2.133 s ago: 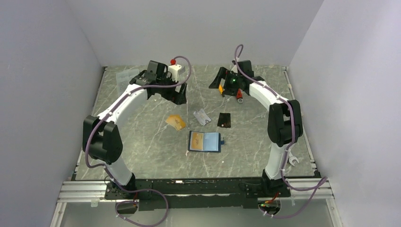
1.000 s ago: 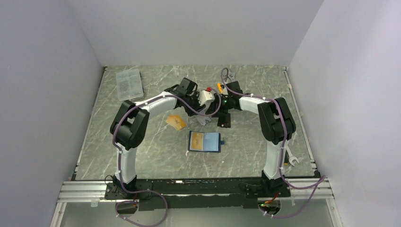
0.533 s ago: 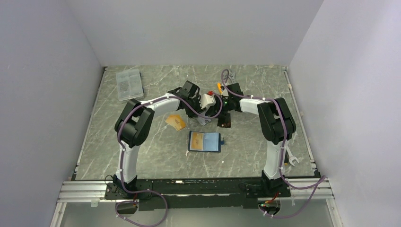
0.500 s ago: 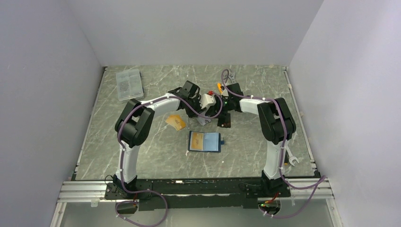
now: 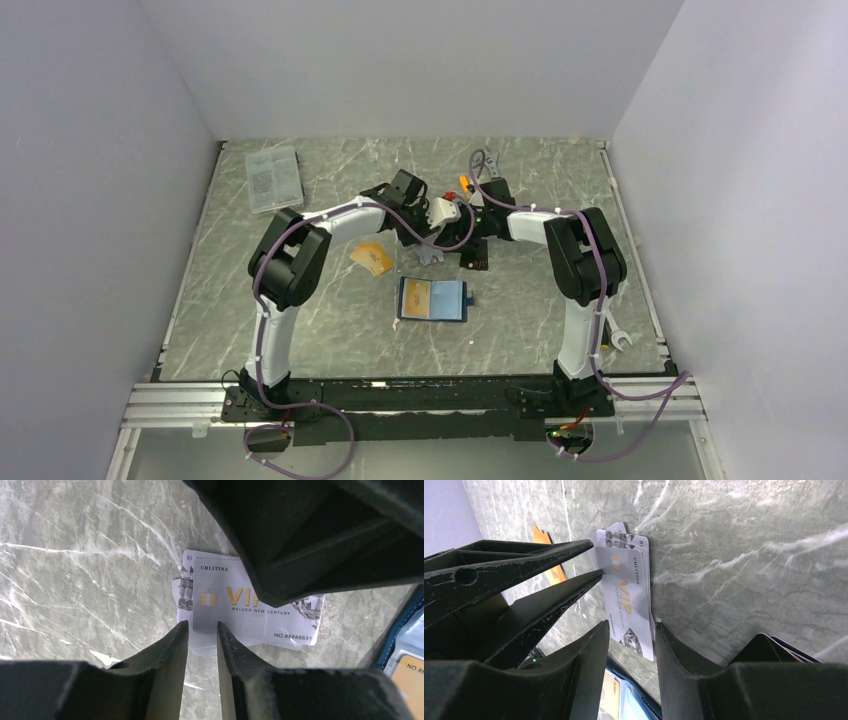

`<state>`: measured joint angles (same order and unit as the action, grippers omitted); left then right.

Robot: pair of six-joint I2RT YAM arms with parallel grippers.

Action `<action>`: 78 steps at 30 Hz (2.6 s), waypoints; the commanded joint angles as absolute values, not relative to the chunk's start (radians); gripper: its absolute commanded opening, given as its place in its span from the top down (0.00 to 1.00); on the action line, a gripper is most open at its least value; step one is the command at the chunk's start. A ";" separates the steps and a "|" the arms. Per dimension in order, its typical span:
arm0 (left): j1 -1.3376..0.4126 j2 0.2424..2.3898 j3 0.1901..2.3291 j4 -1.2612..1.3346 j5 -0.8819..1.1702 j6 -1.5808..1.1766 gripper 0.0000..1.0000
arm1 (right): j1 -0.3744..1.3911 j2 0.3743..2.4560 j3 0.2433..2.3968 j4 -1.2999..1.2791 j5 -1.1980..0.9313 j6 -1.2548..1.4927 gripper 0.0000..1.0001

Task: Put the credit cards into the card holder
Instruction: Pick up the credit card from the center of the board.

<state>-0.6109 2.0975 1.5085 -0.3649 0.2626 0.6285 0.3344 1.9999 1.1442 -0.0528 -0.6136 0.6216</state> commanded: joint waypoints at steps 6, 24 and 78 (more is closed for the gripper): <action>-0.624 2.132 1.587 -0.421 0.278 0.626 0.68 | 0.327 1.999 1.095 -0.047 -0.554 0.640 0.58; -0.574 2.063 1.568 -0.476 0.373 0.605 0.51 | 0.310 2.006 1.075 -0.026 -0.539 0.663 0.59; -0.676 2.142 1.565 -0.407 0.256 0.550 0.60 | 0.318 1.882 1.006 0.077 -0.616 0.734 0.87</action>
<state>-0.6567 2.1250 1.5600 -0.4255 0.2157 0.5808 0.3058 1.9461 1.0061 0.0589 -0.6094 0.7288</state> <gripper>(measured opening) 0.400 0.139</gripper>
